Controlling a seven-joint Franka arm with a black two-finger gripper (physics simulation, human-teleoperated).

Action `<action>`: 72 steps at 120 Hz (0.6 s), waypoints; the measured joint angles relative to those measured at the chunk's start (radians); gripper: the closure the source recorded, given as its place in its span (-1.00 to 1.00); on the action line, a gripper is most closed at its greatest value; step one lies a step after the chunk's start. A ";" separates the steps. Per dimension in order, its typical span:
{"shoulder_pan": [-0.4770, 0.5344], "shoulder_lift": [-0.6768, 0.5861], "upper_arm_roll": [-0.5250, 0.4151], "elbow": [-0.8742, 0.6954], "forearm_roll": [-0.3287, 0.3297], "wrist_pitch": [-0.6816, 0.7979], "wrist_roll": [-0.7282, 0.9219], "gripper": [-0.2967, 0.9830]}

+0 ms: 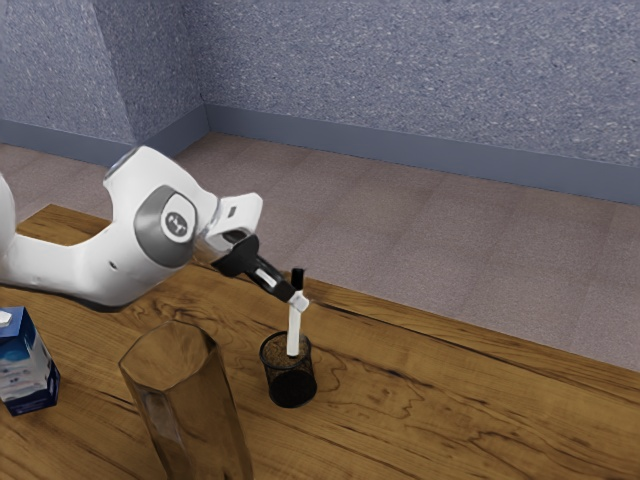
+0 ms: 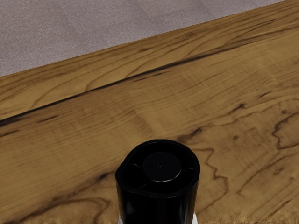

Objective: Put the marker into the pen holder.

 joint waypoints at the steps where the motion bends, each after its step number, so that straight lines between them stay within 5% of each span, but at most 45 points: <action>1: 0.000 -0.002 0.000 -0.003 0.000 0.000 0.001 0.66; 72: 0.062 0.012 0.008 -0.040 0.007 0.023 0.059 0.63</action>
